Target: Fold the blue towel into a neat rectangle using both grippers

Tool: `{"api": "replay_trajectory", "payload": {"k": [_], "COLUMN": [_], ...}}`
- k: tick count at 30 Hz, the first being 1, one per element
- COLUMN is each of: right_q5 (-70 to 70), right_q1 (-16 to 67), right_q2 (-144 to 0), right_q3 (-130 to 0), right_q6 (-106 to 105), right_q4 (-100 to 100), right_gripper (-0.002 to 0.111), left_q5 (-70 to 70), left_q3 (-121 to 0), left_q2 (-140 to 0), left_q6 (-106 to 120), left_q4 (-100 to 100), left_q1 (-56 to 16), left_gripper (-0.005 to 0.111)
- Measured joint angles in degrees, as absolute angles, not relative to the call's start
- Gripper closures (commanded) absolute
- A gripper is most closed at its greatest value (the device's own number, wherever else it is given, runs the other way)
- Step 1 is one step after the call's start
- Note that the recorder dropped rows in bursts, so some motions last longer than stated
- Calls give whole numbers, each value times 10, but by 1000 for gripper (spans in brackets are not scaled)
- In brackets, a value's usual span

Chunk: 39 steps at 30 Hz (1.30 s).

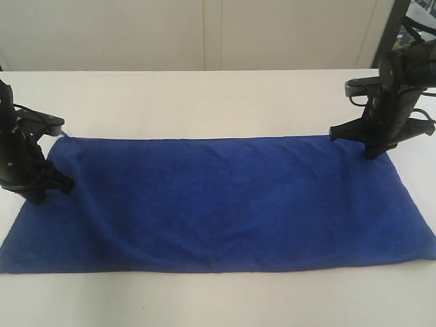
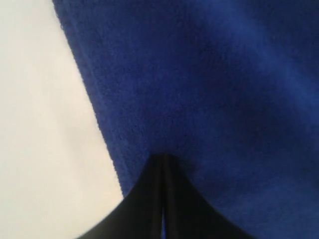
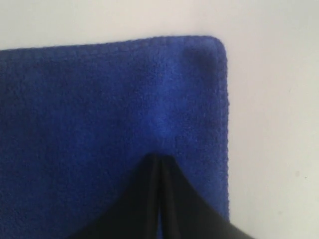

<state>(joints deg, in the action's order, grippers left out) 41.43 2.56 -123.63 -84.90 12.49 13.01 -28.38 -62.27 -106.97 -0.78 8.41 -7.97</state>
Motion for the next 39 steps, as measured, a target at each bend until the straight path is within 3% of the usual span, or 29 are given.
{"api": "replay_trajectory", "payload": {"k": [27, 39], "right_q5": [414, 468], "right_q1": [26, 26], "right_q2": [-1234, -1154], "right_q3": [-849, -849], "right_q6": [125, 124], "right_q4": [131, 131], "right_gripper": [108, 108], "left_q5": [-297, -301], "left_q3": [-623, -618], "left_q2": [-1068, -1001], "left_q6": [15, 16], "left_q4": [133, 98], "left_q1": [-81, -81], "left_gripper": [107, 107]}}
